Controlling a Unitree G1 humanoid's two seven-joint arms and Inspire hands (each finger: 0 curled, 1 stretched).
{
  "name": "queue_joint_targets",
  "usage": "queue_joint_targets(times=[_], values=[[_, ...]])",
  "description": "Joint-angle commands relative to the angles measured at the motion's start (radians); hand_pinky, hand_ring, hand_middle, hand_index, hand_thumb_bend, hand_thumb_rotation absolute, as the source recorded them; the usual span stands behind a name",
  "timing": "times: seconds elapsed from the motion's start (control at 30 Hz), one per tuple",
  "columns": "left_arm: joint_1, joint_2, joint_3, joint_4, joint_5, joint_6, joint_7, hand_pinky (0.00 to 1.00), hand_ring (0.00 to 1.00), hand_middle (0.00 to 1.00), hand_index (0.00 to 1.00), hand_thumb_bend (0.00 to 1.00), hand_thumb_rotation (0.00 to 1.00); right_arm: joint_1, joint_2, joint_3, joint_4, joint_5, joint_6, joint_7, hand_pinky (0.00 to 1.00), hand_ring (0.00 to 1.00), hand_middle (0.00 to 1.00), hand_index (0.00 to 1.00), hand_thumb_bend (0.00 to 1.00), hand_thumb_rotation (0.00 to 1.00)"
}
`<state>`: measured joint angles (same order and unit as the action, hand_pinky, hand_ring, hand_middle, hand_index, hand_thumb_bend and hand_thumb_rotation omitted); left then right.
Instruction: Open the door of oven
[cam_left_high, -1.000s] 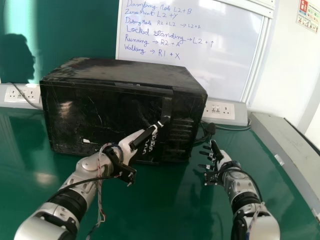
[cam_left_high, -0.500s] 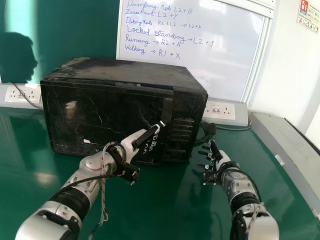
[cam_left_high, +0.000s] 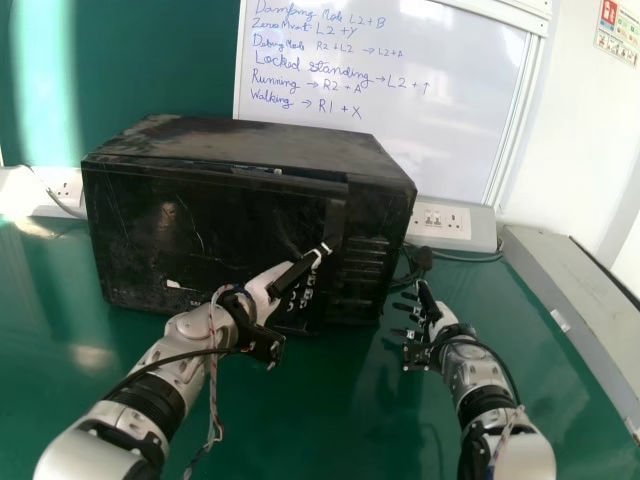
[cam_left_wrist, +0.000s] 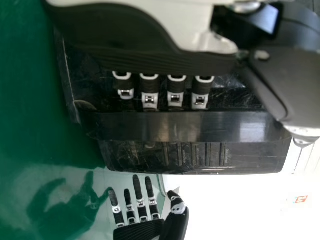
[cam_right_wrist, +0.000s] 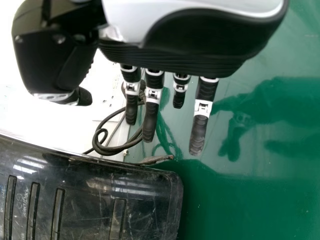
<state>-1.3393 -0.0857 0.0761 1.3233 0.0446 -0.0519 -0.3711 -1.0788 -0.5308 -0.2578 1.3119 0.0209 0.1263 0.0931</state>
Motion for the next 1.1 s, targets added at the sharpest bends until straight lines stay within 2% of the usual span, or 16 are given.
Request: queue_joint_targets(times=[0.0,0.27,0.47,0.57,0.67,0.83,0.93,1.03,1.07], values=[[-0.022,-0.026,0.010,0.012,-0.005,0.012,-0.012,0.47,0.66,0.83,0.94,0.90,0.53,-0.001,0.004,0.006,-0.004,-0.003,-0.007,0.000,0.48,0.58,0.74,0.83,0.54,0.37],[-0.037,-0.032,0.024,0.013,-0.009,0.023,-0.013,0.47,0.64,0.77,0.91,0.88,0.48,-0.007,0.005,0.007,-0.002,0.001,0.010,0.005,0.52,0.61,0.75,0.81,0.54,0.40],[-0.048,-0.039,0.024,0.014,-0.009,0.027,-0.007,0.42,0.59,0.72,0.83,0.86,0.38,-0.011,0.007,-0.006,0.002,0.016,0.021,0.017,0.50,0.59,0.74,0.82,0.53,0.40],[-0.051,-0.043,0.018,0.013,-0.004,0.025,-0.005,0.38,0.53,0.67,0.79,0.81,0.30,-0.013,0.009,-0.004,0.001,0.013,0.021,0.008,0.52,0.59,0.74,0.82,0.54,0.39],[-0.047,-0.049,0.018,0.012,-0.005,0.020,-0.004,0.37,0.49,0.63,0.75,0.77,0.28,-0.011,0.010,0.000,0.000,0.006,0.019,0.005,0.51,0.59,0.74,0.84,0.53,0.40],[-0.045,-0.064,0.041,0.012,-0.026,0.026,0.018,0.25,0.32,0.43,0.58,0.74,0.14,-0.013,0.011,-0.006,-0.001,0.014,0.027,0.001,0.50,0.58,0.75,0.82,0.52,0.40],[-0.043,-0.063,0.041,0.011,-0.022,0.018,0.007,0.16,0.23,0.35,0.59,0.70,0.07,-0.011,0.011,-0.007,-0.002,0.014,0.022,0.009,0.54,0.61,0.75,0.81,0.53,0.38],[-0.041,-0.063,0.027,0.010,-0.007,0.005,0.011,0.12,0.19,0.31,0.63,0.69,0.05,-0.008,0.011,-0.004,-0.003,0.008,0.015,0.007,0.52,0.59,0.74,0.82,0.53,0.39],[-0.042,-0.065,0.021,0.010,0.000,0.006,0.018,0.11,0.18,0.30,0.56,0.60,0.05,-0.008,0.011,-0.004,-0.003,0.007,0.014,0.009,0.52,0.60,0.74,0.82,0.53,0.39]])
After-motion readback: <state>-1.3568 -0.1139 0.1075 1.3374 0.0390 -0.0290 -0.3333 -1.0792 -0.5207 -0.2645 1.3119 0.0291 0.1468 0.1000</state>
